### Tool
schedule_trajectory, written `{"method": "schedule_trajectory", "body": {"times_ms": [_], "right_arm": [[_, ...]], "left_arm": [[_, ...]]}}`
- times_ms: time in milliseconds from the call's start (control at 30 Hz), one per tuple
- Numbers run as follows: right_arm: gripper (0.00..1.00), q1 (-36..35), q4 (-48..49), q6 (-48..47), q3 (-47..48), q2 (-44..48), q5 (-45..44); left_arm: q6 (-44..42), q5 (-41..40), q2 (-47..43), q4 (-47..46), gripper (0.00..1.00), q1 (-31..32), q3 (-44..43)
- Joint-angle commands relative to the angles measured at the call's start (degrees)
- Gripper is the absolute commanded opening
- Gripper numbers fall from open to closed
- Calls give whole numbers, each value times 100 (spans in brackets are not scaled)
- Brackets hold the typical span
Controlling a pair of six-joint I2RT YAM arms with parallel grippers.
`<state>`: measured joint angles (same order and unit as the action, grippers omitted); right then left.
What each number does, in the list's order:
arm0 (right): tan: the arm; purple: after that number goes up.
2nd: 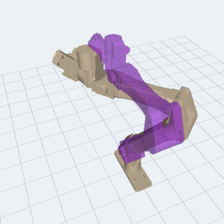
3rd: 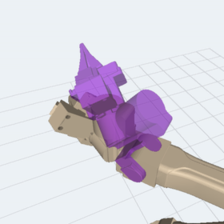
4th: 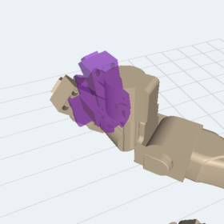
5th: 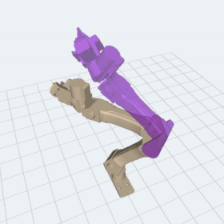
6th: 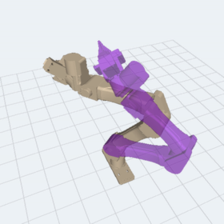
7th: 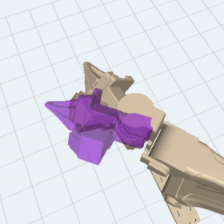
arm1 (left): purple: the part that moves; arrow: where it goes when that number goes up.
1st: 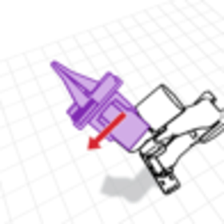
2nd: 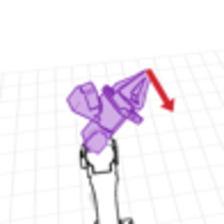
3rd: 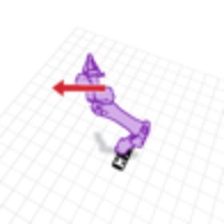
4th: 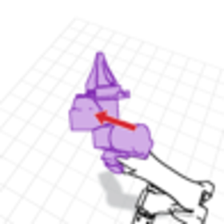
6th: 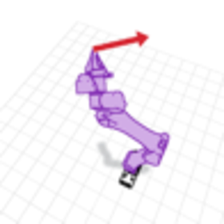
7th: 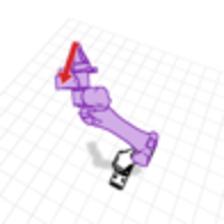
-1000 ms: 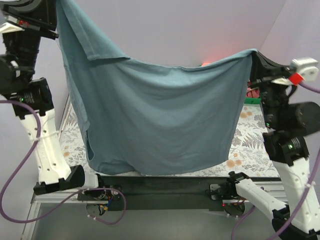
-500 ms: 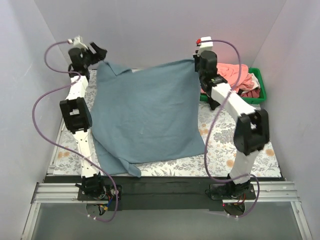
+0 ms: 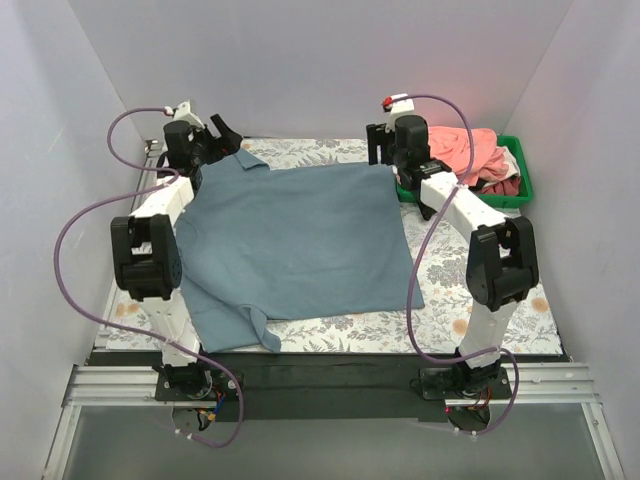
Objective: Fold and stack the t-shirts
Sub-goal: Flatten the tshirt out
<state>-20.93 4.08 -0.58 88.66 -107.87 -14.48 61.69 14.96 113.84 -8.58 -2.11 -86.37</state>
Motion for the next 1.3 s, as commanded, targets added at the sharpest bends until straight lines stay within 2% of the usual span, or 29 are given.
{"method": "schedule_trajectory", "body": {"times_ms": [0,67,233,567,900,1067,1267], "right_arm": [[84,-183,181,364,-533,433,1235],[84,-236,181,497,-902,487,1770],[84,-377,199,813,-1351,417,2291],[84,-368,129,1129,-1343,-329,2529],[83,-17,-223,1455,-746,-1156,2634],[83,177,-399,1526,-53,-1735,2722],[83,379,-1128,1570,1046,-2491,2819]], "left_arm": [[150,-300,-556,48,89,0,822],[237,-476,-644,268,89,9,1216],[282,-608,-653,470,89,17,1754],[344,-380,269,796,89,-211,1544],[317,-222,1306,1130,90,-290,561],[282,-3,1790,1235,89,-299,-80],[150,244,2422,1517,89,-290,-1232]]}}
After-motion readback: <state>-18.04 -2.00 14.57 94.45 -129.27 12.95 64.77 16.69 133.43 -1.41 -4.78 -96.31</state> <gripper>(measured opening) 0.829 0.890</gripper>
